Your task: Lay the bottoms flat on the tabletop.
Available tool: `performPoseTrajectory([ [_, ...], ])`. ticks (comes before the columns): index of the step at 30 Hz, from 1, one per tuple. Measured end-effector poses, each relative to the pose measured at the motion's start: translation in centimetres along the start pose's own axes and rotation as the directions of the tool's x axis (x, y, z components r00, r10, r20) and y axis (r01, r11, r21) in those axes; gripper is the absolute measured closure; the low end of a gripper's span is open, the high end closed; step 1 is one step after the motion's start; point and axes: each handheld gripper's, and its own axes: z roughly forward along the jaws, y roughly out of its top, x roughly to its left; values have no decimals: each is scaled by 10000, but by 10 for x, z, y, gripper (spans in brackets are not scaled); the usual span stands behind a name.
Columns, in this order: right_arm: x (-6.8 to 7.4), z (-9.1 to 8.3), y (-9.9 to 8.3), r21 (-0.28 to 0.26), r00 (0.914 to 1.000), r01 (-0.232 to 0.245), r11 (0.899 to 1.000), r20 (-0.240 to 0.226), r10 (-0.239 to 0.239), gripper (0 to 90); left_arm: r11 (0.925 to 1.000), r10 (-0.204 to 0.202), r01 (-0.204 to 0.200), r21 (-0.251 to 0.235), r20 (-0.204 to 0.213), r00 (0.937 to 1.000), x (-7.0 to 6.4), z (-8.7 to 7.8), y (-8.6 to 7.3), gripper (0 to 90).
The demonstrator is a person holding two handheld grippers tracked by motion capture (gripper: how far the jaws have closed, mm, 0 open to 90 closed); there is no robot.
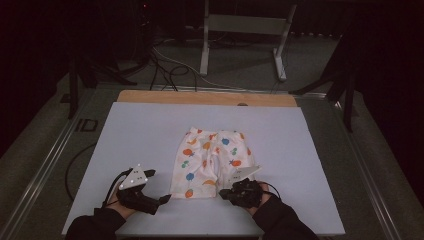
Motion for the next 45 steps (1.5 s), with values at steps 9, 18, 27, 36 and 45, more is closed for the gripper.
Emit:
performPoseTrajectory([
  [9,-9,-12,1,-1177,9998,-120,9930,147,139,270,10000,0,-1,51,163,9999,-2,2,2,13],
  [18,-29,-32,5,-2020,9996,49,9794,299,12,151,10000,12,-13,20,555,9985,1,10,20,15],
  [27,-57,-38,15,-2439,9949,139,9697,999,108,156,10000,1,-8,91,681,9977,17,27,44,14],
  [36,-85,-35,19,-2369,9893,-81,9715,1395,423,158,9994,47,-66,325,580,9983,32,41,61,15],
  [45,-102,-32,20,-2452,9833,-385,9687,1635,804,156,9986,-148,139,507,169,9997,50,56,66,15],
])
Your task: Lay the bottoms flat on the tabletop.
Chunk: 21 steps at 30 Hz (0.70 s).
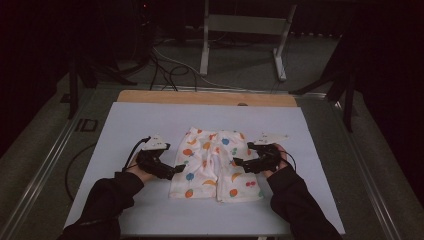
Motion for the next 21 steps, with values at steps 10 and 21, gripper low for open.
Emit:
performPoseTrajectory([
  [10,-29,9,22,-67,9973,-256,9997,682,260,147,9993,-284,296,209,-557,9980,28,21,20,15],
  [21,-71,40,41,245,9828,-1583,9871,1003,1551,240,9894,-1165,1242,759,-985,9883,56,64,41,32],
])
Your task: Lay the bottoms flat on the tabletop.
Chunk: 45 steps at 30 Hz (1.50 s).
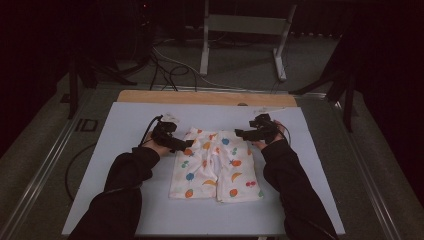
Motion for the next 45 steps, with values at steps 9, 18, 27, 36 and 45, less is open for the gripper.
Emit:
performPoseTrajectory([
  [9,-15,39,5,1010,9927,-1159,9881,440,1119,448,9926,-1059,1091,527,-612,9925,21,32,13,127],
  [18,-7,65,-6,2416,9926,-467,9693,1200,180,537,9893,-1006,1081,980,-789,9918,21,54,9,374],
  [27,-5,63,-9,2182,9811,-122,9758,1909,-304,879,9929,-807,883,803,-929,9924,19,60,10,664],
  [36,-6,59,-6,1859,9790,-167,9824,2027,-217,890,9966,-545,596,568,-872,9947,15,55,15,898],
  [45,-11,60,7,1410,9751,-131,9899,2210,-186,891,9994,-86,137,317,-1547,9879,15,46,30,899],
])
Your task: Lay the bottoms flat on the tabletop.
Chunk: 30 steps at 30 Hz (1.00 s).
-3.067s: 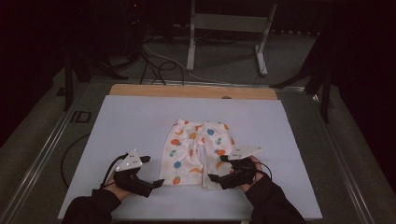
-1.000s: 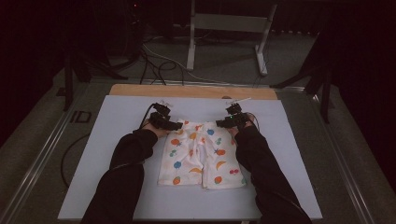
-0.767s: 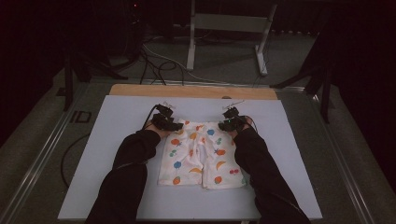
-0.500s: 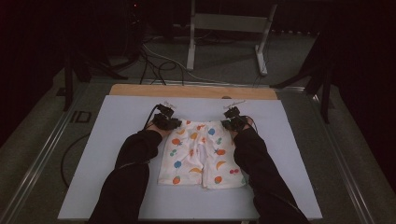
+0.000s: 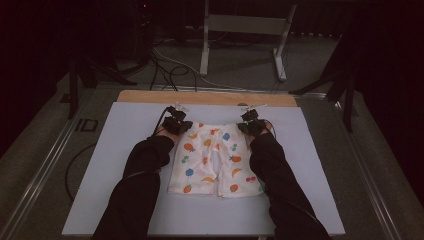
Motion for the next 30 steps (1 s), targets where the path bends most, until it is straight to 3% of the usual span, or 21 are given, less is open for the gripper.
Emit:
performPoseTrajectory([
  [3,-4,-2,7,-186,9995,-50,9998,300,56,891,10000,8,-9,-79,-122,9999,-3,3,4,898],
  [6,-11,-4,14,-295,9995,-212,9993,246,219,891,10000,60,-60,-6,-278,9996,-4,7,6,898],
  [11,-15,2,19,-10,9997,-138,9999,211,138,890,10000,72,-73,-21,-498,9987,-6,13,5,898],
  [18,-17,16,12,443,9989,-464,9979,69,461,890,10000,86,-86,-1,-850,9963,-4,20,7,897],
  [23,-18,18,10,465,9972,-741,9962,96,737,888,9997,242,-239,45,-944,9952,-7,24,7,896],
  [28,-19,19,10,420,9968,-796,9959,44,794,887,9998,198,-204,-49,-999,9948,-8,24,8,896],
  [30,-19,20,11,423,9974,-684,9968,272,672,832,9996,204,-221,-147,-1050,9943,-8,22,9,887],
])
